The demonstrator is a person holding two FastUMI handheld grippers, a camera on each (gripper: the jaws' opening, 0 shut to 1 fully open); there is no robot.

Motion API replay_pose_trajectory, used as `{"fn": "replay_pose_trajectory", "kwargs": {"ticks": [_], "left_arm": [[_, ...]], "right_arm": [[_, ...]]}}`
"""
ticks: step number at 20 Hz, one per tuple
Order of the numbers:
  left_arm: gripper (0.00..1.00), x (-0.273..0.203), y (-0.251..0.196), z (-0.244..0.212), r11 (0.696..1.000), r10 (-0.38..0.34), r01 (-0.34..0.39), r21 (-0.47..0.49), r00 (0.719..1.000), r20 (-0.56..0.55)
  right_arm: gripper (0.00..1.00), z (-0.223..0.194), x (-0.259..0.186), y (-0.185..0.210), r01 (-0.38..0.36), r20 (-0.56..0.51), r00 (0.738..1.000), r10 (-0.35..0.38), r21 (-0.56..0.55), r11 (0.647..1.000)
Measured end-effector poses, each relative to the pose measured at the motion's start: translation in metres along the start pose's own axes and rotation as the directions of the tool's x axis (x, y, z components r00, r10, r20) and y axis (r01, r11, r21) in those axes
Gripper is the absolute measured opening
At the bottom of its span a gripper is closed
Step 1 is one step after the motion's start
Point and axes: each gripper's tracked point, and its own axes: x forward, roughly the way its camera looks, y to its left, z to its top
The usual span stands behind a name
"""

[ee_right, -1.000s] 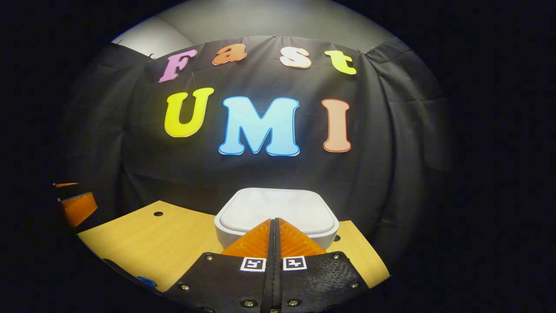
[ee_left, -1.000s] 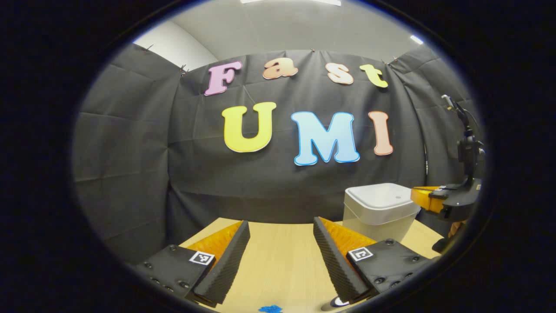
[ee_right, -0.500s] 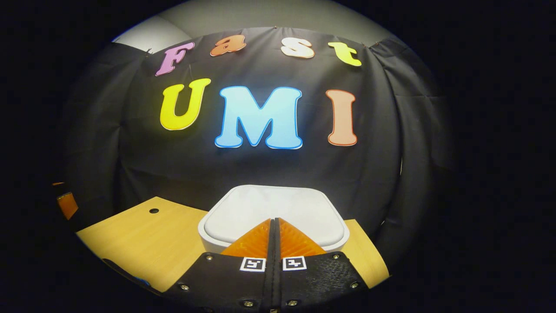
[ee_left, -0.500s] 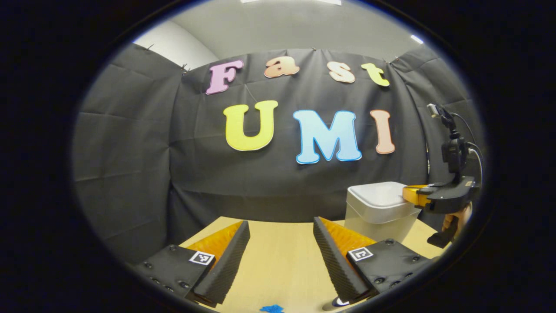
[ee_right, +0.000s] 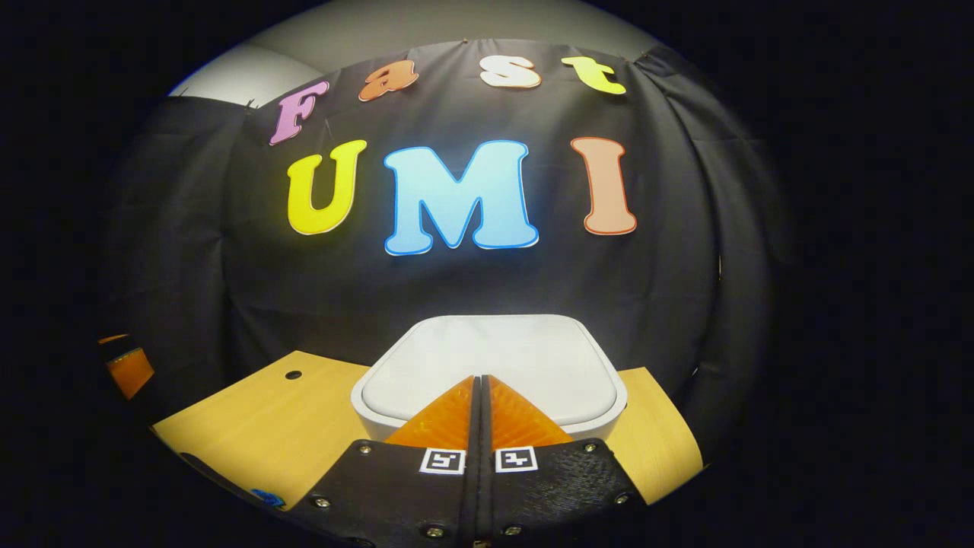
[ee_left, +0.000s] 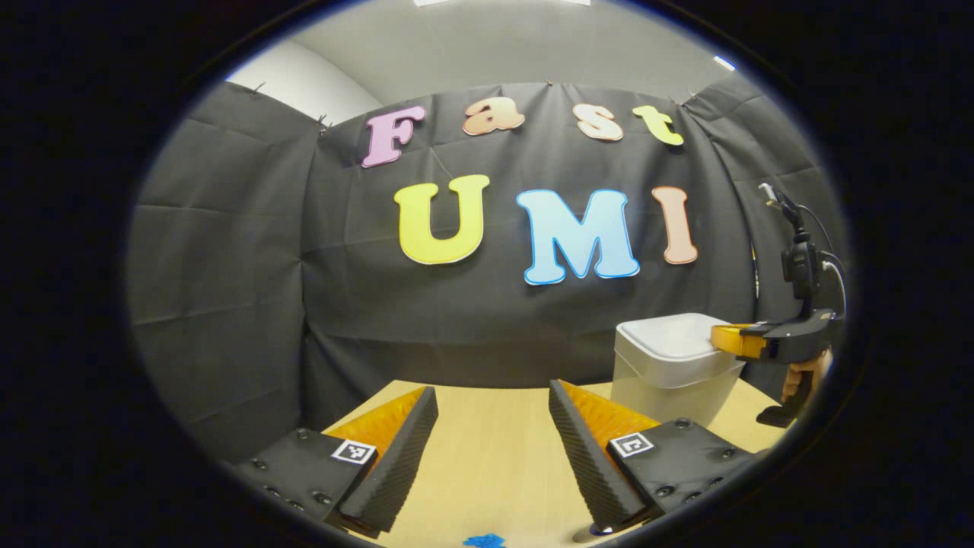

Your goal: Press the lid of the desktop garbage bin to open it, pick up the crumpled paper on the desktop and throw it into the bin, then pick up the pop can on the desktop and drop it into the bin, and finally close the garbage bin lid.

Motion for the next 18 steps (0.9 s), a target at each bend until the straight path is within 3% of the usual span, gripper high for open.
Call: {"fn": "replay_pose_trajectory", "kwargs": {"ticks": [6, 10, 15, 16, 18], "left_arm": [[1.0, -0.007, -0.003, 0.005, 1.0, 0.002, -0.002, -0.006, 1.0, 0.015], [1.0, -0.019, 0.004, 0.011, 1.0, 0.028, -0.027, -0.01, 0.999, 0.026], [1.0, -0.031, 0.014, 0.013, 0.998, 0.063, -0.062, -0.017, 0.997, 0.034], [0.96, -0.032, 0.016, 0.012, 0.998, 0.068, -0.067, -0.019, 0.997, 0.033], [1.0, -0.036, 0.021, 0.013, 0.997, 0.08, -0.079, -0.02, 0.996, 0.037]], "right_arm": [[0.0, 0.004, 0.0, 0.0, 0.067, 0.046, 0.997, -0.062, -0.123, 0.99], [0.0, 0.02, 0.005, 0.001, 0.066, 0.068, 0.996, -0.06, -0.088, 0.994], [0.0, 0.07, 0.005, 0.0, 0.08, 0.183, 0.981, -0.063, -0.084, 0.993], [0.0, 0.076, 0.004, 0.001, 0.081, 0.196, 0.979, -0.064, -0.08, 0.993], [0.0, 0.089, 0.0, 0.001, 0.085, 0.225, 0.972, -0.067, -0.073, 0.994]]}}
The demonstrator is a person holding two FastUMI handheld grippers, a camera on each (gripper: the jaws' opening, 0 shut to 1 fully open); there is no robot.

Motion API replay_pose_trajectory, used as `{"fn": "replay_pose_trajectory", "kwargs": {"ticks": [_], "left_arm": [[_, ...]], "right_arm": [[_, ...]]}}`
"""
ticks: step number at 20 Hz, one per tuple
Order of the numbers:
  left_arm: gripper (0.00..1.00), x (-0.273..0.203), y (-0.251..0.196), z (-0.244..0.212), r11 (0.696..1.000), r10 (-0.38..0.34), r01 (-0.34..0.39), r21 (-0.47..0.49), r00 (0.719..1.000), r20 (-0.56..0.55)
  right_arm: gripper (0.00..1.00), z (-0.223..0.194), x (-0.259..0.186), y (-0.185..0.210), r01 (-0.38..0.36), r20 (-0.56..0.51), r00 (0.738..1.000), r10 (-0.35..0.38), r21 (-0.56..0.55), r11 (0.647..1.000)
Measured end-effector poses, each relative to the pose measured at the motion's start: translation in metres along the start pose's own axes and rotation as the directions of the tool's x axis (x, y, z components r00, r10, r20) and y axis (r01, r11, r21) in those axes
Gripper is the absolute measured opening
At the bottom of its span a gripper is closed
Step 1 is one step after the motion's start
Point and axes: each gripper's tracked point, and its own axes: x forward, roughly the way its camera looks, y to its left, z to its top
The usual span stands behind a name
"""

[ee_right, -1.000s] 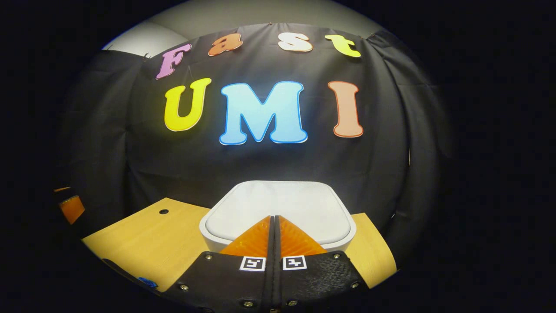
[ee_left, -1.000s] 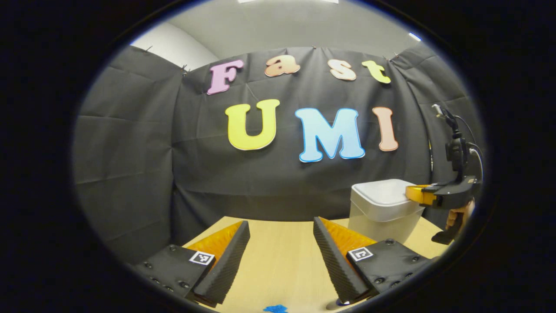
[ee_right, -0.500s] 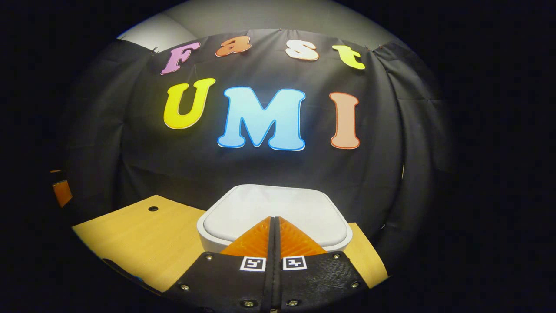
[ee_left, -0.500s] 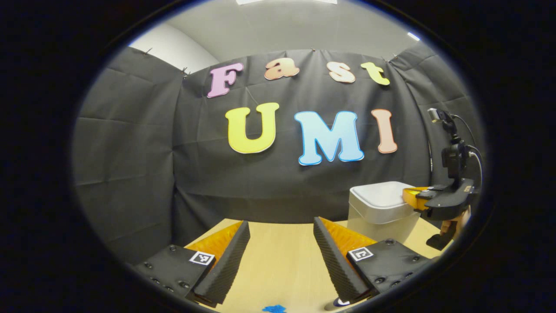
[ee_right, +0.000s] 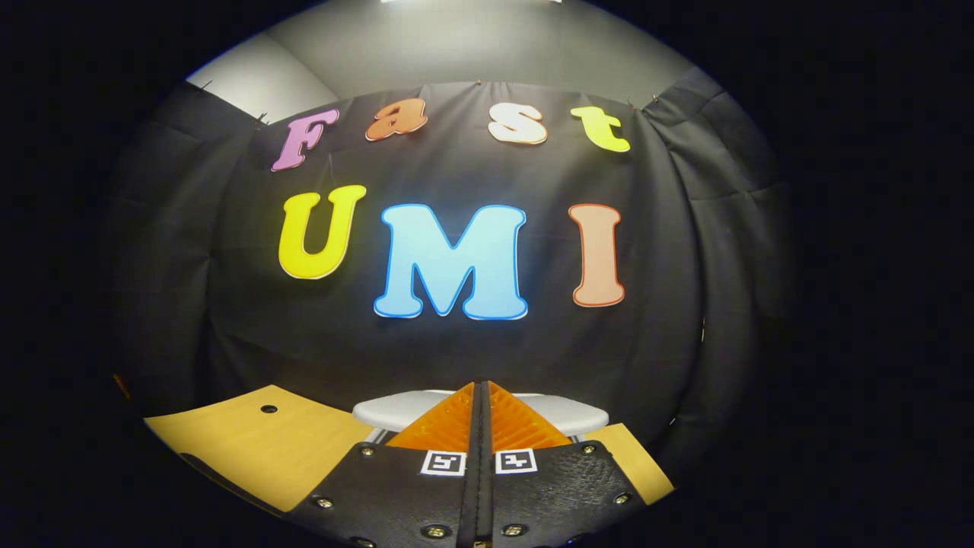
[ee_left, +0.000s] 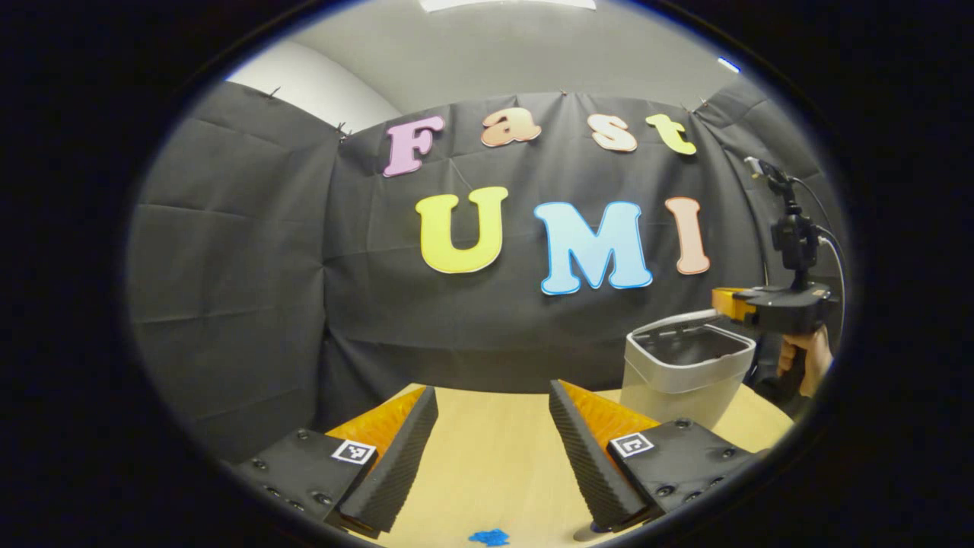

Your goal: Press the lid of the desktop garbage bin to open it, pick up the crumpled paper on the desktop and throw it into the bin, then pick up the pop can on the desktop and drop it into the bin, and finally close the garbage bin lid.

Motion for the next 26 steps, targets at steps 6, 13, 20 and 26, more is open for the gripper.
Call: {"fn": "replay_pose_trajectory", "kwargs": {"ticks": [6, 13, 20, 26], "left_arm": [[1.0, -0.006, 0.005, 0.0, 1.0, 0.01, -0.01, -0.005, 1.0, 0.003], [1.0, -0.013, -0.003, -0.007, 1.0, -0.008, 0.008, -0.008, 1.0, -0.01], [1.0, -0.021, -0.004, -0.015, 1.0, -0.012, 0.011, -0.026, 0.999, -0.033], [1.0, -0.024, 0.002, -0.023, 1.0, -0.001, -0.001, -0.031, 0.999, -0.052]], "right_arm": [[0.0, 0.021, -0.013, -0.003, 0.012, 0.053, 0.999, -0.011, -0.003, 1.0], [0.0, 0.026, -0.034, 0.0, 0.001, 0.058, 0.998, 0.0, -0.024, 1.0], [0.0, 0.007, -0.048, 0.008, -0.013, 0.006, 1.0, 0.013, -0.043, 0.999], [0.4, -0.001, -0.056, 0.005, -0.005, -0.009, 1.0, 0.005, 0.003, 1.0]]}}
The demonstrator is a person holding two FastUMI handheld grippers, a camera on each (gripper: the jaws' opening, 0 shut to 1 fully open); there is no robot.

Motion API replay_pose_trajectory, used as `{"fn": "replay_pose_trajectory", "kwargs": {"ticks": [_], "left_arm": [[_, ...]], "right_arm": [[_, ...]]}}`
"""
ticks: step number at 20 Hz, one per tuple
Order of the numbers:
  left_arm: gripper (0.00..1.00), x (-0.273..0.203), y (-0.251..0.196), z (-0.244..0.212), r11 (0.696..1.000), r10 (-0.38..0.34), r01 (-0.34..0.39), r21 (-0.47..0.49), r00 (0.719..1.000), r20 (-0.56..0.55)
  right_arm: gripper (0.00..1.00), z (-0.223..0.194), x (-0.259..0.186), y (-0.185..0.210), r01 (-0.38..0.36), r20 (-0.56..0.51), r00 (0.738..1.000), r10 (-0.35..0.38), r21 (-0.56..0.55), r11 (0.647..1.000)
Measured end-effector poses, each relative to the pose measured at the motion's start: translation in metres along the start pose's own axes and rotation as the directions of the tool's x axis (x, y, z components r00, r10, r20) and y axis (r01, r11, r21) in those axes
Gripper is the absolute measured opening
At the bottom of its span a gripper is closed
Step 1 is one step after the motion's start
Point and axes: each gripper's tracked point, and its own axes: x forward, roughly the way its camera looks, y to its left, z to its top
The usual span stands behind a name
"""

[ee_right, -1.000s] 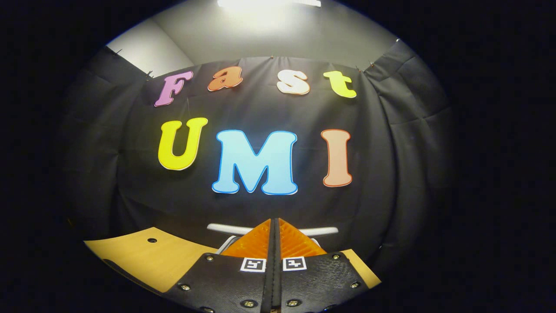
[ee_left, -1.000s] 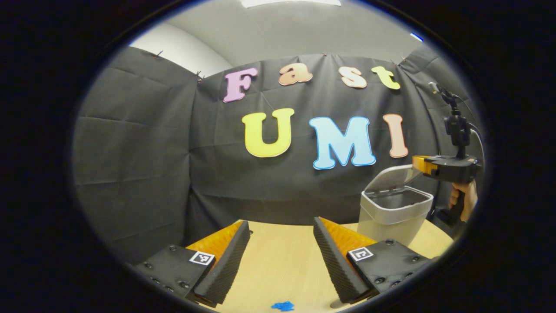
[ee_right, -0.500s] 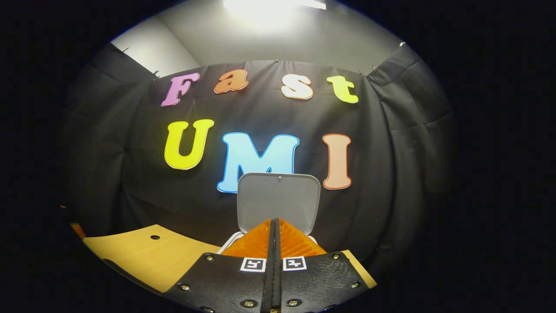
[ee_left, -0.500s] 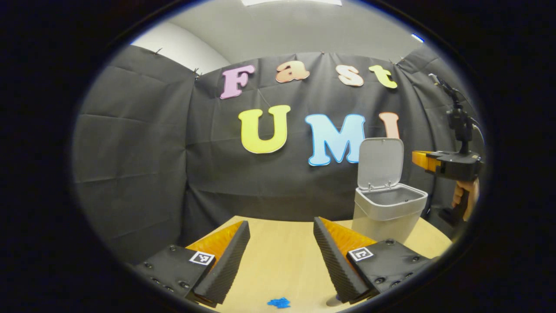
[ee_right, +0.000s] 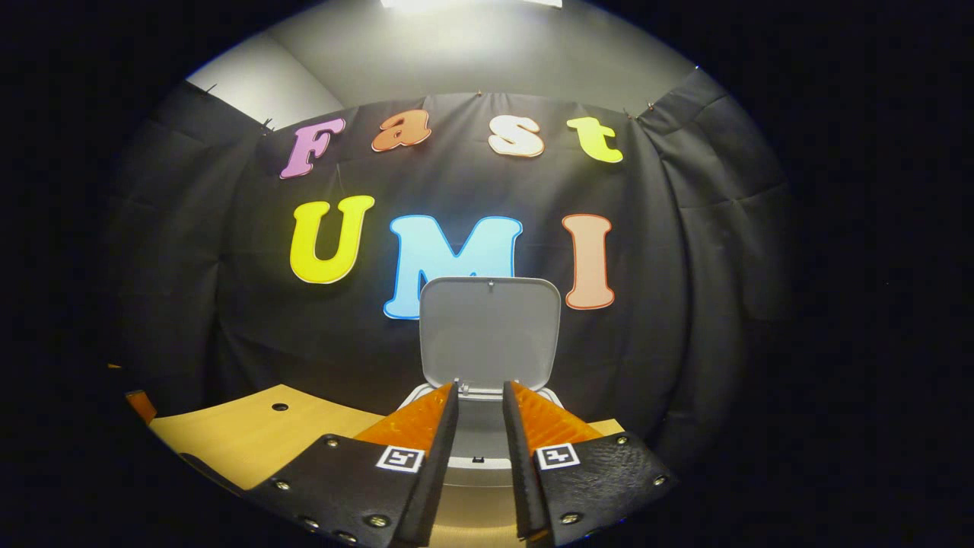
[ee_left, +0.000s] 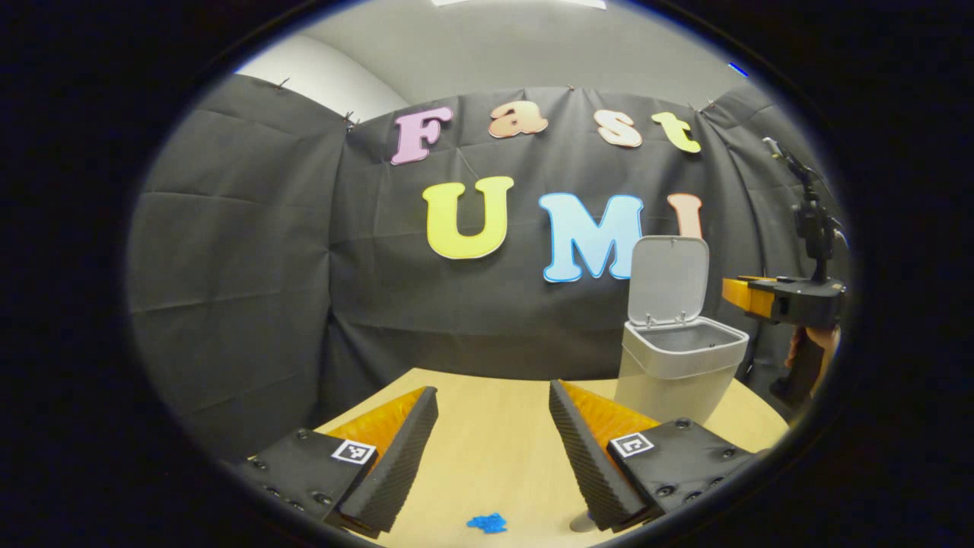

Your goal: Press the lid of the desktop garbage bin to open it, pick up the crumpled paper on the desktop and throw it into the bin, then pick up the pop can on the desktop and drop it into the bin, and finally close the garbage bin lid.

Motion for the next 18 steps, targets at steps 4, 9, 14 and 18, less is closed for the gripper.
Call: {"fn": "replay_pose_trajectory", "kwargs": {"ticks": [4, 9, 14, 18], "left_arm": [[1.0, 0.003, 0.006, -0.008, 1.0, -0.001, 0.001, 0.016, 1.0, -0.013], [0.98, 0.012, 0.007, -0.029, 1.0, -0.02, 0.021, 0.023, 0.998, -0.056], [1.0, 0.021, 0.008, -0.067, 0.998, -0.057, 0.059, 0.012, 0.991, -0.125], [1.0, 0.024, 0.007, -0.102, 0.996, -0.087, 0.091, 0.015, 0.98, -0.178]], "right_arm": [[0.83, -0.007, -0.009, -0.003, 0.002, -0.004, 1.0, -0.002, 0.0, 1.0], [0.83, -0.015, -0.022, -0.002, 0.017, -0.004, 1.0, -0.018, -0.089, 0.996], [0.83, -0.022, -0.048, 0.02, -0.008, 0.015, 1.0, 0.009, -0.09, 0.996], [0.83, -0.032, -0.067, 0.039, -0.034, -0.004, 0.999, 0.034, -0.097, 0.995]]}}
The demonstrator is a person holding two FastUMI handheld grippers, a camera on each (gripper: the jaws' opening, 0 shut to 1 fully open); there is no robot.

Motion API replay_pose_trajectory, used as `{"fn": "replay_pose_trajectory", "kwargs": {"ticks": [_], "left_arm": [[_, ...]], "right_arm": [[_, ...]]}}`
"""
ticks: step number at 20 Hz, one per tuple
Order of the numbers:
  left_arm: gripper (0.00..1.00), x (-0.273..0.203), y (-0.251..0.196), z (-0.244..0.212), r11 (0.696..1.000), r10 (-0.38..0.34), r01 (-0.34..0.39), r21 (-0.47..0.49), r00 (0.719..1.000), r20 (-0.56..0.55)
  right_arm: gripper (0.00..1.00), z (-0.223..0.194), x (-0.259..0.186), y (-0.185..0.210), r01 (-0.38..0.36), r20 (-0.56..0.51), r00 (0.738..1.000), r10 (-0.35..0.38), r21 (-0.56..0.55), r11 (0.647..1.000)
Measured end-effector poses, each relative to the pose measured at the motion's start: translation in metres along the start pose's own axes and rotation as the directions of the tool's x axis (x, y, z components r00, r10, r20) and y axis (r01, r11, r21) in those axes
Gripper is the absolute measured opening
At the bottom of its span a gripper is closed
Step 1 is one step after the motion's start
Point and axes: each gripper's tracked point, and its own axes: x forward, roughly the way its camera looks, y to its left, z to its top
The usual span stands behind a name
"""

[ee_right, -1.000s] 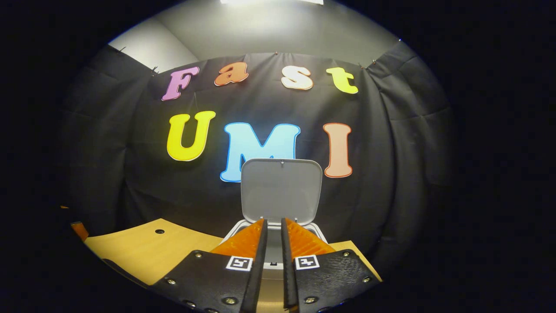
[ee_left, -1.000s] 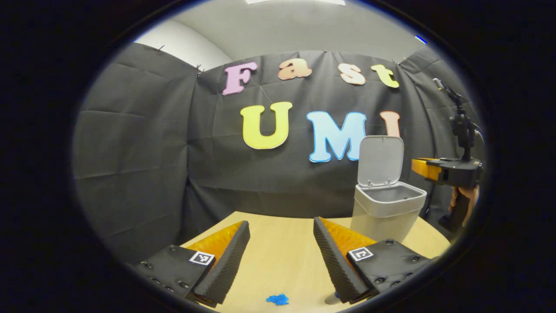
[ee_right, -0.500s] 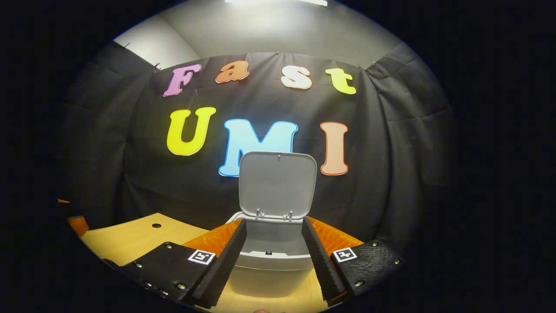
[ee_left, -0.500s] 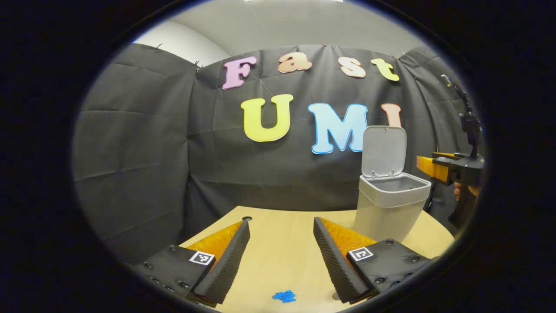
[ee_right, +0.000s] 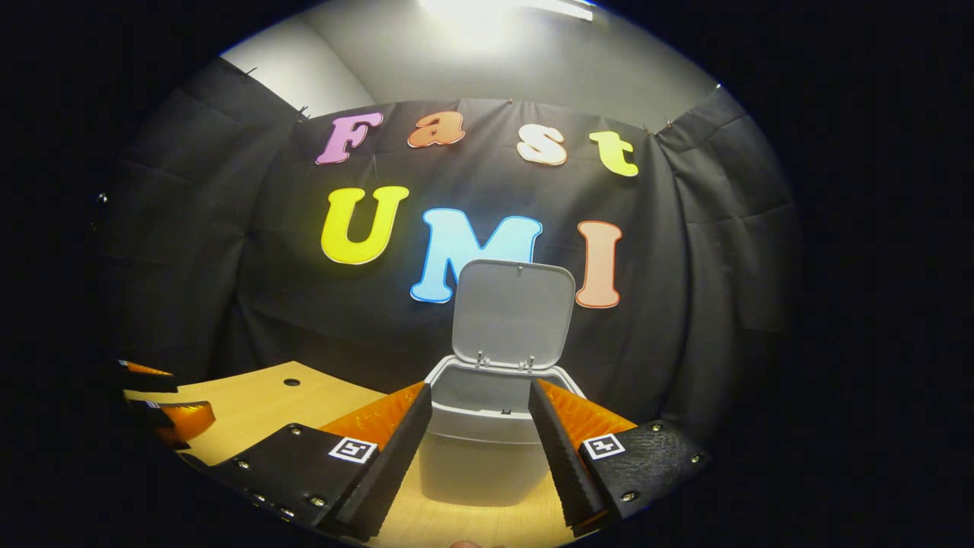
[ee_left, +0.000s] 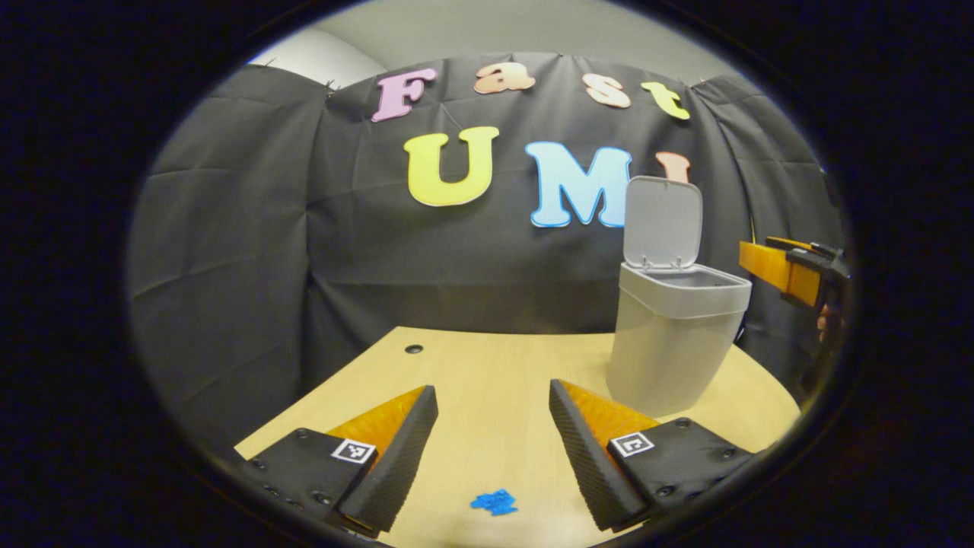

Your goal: Press the lid of the desktop garbage bin to open it, pick up the crumpled paper on the desktop and throw it into the bin, then pick up the pop can on the desktop and drop it into the bin, and finally close the garbage bin lid.

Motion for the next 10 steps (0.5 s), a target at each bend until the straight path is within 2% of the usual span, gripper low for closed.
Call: {"fn": "replay_pose_trajectory", "kwargs": {"ticks": [5, 6, 9, 10], "left_arm": [[1.0, 0.01, 0.0, -0.047, 0.998, -0.049, 0.051, 0.03, 0.997, -0.066], [0.96, 0.012, 0.0, -0.055, 0.998, -0.058, 0.061, 0.033, 0.995, -0.077], [0.97, 0.018, 0.0, -0.086, 0.996, -0.075, 0.081, 0.042, 0.989, -0.125], [1.0, 0.02, 0.0, -0.096, 0.995, -0.085, 0.092, 0.044, 0.986, -0.142]], "right_arm": [[0.83, 0.004, -0.016, 0.015, -0.002, -0.004, 1.0, 0.002, -0.014, 1.0], [0.83, 0.004, -0.021, 0.016, -0.001, -0.004, 1.0, 0.001, -0.016, 1.0], [0.83, 0.002, -0.031, 0.016, 0.01, -0.019, 1.0, -0.01, -0.018, 1.0], [0.83, 0.001, -0.035, 0.016, 0.018, -0.024, 1.0, -0.019, -0.018, 1.0]]}}
